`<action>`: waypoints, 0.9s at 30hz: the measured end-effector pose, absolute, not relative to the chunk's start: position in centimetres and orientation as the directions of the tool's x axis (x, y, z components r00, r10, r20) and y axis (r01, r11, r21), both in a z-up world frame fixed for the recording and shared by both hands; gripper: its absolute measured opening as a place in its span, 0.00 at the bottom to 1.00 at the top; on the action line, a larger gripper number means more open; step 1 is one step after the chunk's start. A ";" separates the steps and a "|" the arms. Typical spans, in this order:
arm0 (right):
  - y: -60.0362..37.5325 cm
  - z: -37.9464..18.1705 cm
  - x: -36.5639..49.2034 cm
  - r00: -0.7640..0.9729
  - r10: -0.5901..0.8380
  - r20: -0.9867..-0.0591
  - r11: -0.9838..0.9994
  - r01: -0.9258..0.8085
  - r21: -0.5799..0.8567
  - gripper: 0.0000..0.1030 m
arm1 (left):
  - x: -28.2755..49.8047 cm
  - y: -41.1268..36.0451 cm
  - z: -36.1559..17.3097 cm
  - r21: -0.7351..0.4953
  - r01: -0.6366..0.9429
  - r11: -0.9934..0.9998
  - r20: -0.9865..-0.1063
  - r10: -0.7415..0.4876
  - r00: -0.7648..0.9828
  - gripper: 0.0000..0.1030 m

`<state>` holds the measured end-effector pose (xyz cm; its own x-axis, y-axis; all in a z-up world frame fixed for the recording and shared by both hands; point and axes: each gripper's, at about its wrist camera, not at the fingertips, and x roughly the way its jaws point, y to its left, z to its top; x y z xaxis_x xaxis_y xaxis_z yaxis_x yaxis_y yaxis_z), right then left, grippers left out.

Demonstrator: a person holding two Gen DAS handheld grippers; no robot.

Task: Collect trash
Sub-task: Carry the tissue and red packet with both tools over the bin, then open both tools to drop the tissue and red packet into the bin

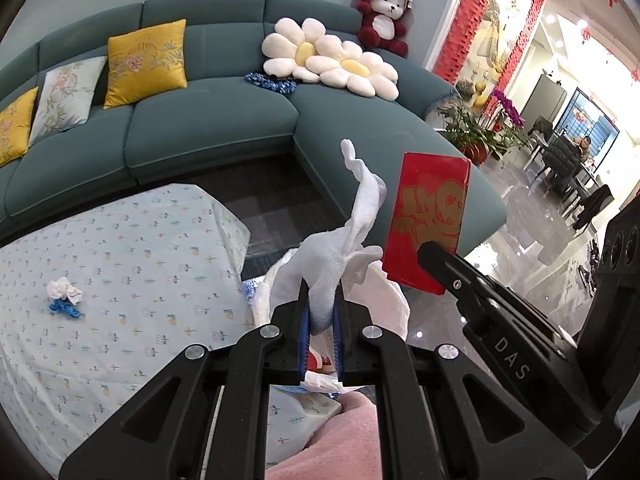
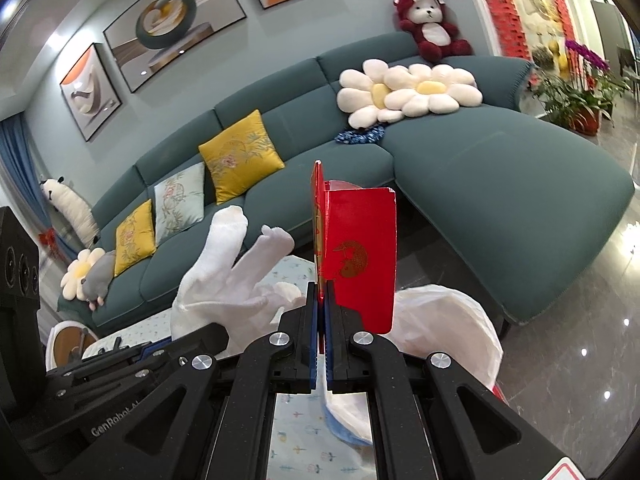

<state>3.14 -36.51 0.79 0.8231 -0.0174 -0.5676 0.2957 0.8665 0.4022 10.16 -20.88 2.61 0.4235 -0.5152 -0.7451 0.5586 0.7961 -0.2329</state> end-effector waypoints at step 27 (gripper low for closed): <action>-39.3 -5.2 3.5 0.746 -0.069 -0.663 0.833 0.409 0.373 0.38 | 12.2 -23.1 -1.4 -0.257 0.501 0.827 -0.788 -0.479 0.387 0.46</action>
